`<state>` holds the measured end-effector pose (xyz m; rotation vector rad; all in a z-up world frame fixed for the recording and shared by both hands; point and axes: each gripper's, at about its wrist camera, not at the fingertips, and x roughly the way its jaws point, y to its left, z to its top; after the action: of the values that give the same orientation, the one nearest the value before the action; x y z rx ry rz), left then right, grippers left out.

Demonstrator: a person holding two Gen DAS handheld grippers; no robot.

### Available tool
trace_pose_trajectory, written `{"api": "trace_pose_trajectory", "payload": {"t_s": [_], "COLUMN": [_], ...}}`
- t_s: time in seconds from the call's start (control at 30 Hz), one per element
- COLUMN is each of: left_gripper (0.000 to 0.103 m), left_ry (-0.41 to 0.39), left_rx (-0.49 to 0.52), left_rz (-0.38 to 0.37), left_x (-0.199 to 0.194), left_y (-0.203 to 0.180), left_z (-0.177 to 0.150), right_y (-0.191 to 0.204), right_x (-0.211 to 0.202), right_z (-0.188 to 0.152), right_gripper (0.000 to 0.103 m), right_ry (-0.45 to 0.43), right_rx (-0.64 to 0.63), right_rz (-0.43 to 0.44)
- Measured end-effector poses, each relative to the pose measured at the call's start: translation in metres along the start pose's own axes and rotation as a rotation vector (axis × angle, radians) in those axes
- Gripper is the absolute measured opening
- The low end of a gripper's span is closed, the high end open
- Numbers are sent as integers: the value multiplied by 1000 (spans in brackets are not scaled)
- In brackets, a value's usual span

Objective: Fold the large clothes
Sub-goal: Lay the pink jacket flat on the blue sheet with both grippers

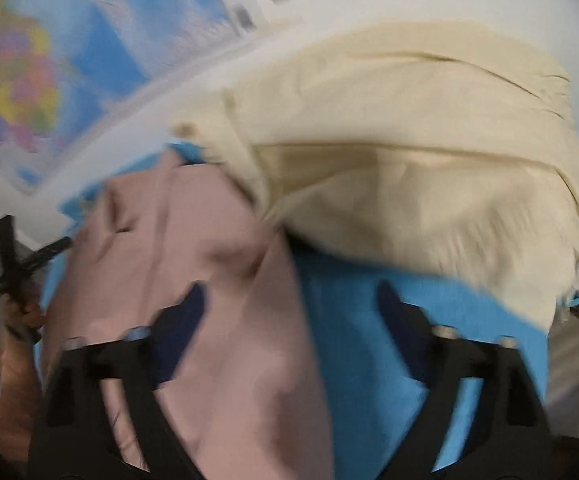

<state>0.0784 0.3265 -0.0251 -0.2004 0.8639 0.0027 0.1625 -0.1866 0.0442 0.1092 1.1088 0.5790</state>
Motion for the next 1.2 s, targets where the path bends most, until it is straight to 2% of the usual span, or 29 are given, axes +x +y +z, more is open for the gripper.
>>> {"api": "trace_pose_trajectory", "payload": {"t_s": [0.07, 0.13, 0.23, 0.3, 0.33, 0.4, 0.5, 0.6, 0.63, 0.7, 0.73, 0.77, 0.83, 0.87, 0.93, 0.97, 1.0, 1.03, 1.07, 1.1, 1.13, 1.2], "left_gripper": [57, 57, 61, 61, 61, 61, 62, 63, 63, 64, 64, 65, 65, 65, 65, 61, 48, 41, 14, 3, 3, 3], "left_ry": [-15, -22, -32, -22, -21, -10, -20, -34, -36, -24, -8, 5, 34, 45, 72, 95, 107, 87, 86, 81, 51, -14], "left_rx": [-23, -42, -63, -95, -102, -98, -110, -115, -112, -101, -95, -91, -86, -79, -59, -49, -50, -46, -51, -63, -66, -66], "left_rz": [9, 26, 73, 68, 64, 66, 39, 9, 3, 3, -9, -30, -64, -68, -57, -40, -45, -25, -36, -34, 6, 80], "left_x": [-20, -39, -59, -67, -70, -80, -95, -112, -115, -119, -118, -117, -113, -111, -103, -96, -92, -93, -94, -96, -105, -125], "left_y": [8, 20, 33, 38, 39, 42, 42, 42, 41, 38, 36, 35, 31, 29, 22, 19, 19, 18, 20, 22, 25, 31], "left_z": [-16, -37, -64, -85, -94, -108, -127, -144, -149, -162, -169, -174, -186, -190, -198, -201, -203, -204, -203, -201, -196, -187], "right_y": [13, 26, 55, 50, 48, 36, 1, -55, -64, -84, -88, -88, -88, -86, -83, -81, -82, -85, -87, -89, -90, -74], "right_x": [-20, -21, 2, 11, 14, 9, -24, -48, -49, -41, -39, -39, -48, -51, -51, -44, -38, -32, -35, -40, -50, -71], "right_z": [-32, -55, -100, -107, -107, -100, -72, -56, -54, -60, -64, -73, -88, -92, -105, -111, -114, -115, -117, -114, -109, -95], "right_gripper": [98, 98, 97, 77, 46, 6, 6, 6, 13, 45, 79, 92, 95, 97, 96, 82, 68, 40, 13, 3, 4, 3], "right_ry": [-16, 20, 149, 191, 205, 210, 92, 3, 2, 30, 27, 12, -10, -5, 31, 68, 97, 127, 128, 125, 107, 63], "right_rx": [-35, -82, -169, -224, -225, -178, -98, 75, 105, 157, 177, 189, 166, 153, 105, 85, 87, 109, 124, 152, 171, 136], "right_rz": [50, 43, -20, -52, -38, -6, -46, -66, -92, -117, -129, -121, -50, -34, -42, -59, -48, -19, -2, 53, 111, 172]}}
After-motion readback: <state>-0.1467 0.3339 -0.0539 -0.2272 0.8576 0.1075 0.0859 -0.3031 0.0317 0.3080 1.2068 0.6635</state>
